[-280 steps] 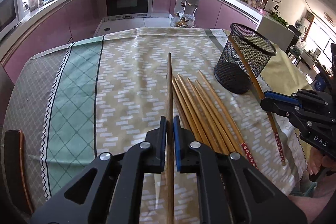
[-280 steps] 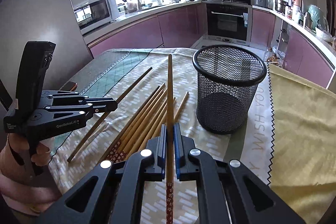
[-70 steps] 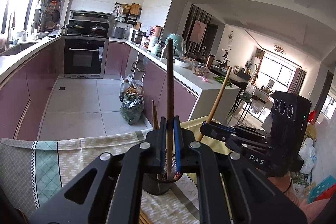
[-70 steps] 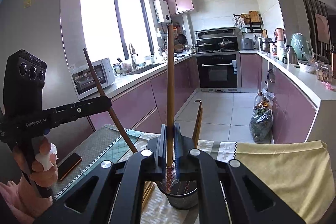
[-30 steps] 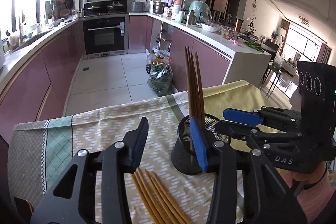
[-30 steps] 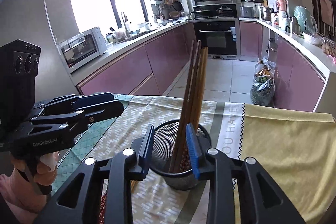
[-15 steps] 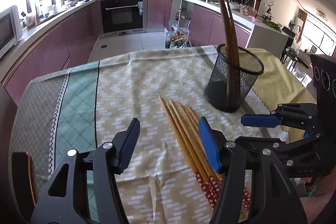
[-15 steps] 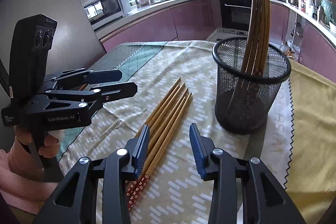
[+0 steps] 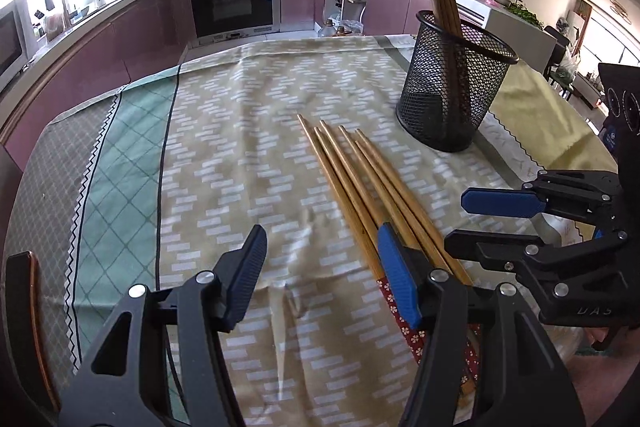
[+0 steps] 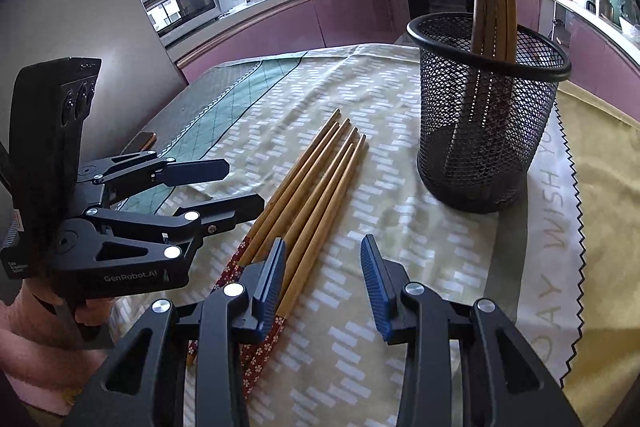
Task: Organize utensils
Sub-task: 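Move both grippers back to the row and grasp another chopstick each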
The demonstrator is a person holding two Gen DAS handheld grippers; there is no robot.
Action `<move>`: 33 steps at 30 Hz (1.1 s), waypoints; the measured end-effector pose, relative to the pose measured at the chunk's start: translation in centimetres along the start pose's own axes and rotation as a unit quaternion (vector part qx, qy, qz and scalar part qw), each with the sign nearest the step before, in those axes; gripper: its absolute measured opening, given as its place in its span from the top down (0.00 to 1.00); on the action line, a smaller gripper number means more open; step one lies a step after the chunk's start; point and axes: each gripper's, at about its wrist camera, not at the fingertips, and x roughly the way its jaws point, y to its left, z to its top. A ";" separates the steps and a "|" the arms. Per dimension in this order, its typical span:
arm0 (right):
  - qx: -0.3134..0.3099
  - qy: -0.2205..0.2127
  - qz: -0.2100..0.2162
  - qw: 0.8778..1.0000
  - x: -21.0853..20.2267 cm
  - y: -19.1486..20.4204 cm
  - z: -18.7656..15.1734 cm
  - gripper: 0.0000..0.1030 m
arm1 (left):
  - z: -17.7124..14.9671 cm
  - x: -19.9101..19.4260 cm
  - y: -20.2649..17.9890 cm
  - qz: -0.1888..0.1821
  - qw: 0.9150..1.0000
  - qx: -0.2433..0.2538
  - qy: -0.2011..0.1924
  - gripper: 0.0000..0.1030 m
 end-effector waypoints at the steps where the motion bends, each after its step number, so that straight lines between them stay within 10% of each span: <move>1: -0.001 0.000 -0.002 1.000 0.2 0.1 0.1 0.64 | 0.0 0.1 0.0 -0.002 1.000 -0.001 0.001 0.45; 33: -0.016 0.023 -0.043 0.999 1.3 0.3 0.5 0.74 | -0.1 1.0 0.8 -0.001 1.000 -0.008 0.023 0.55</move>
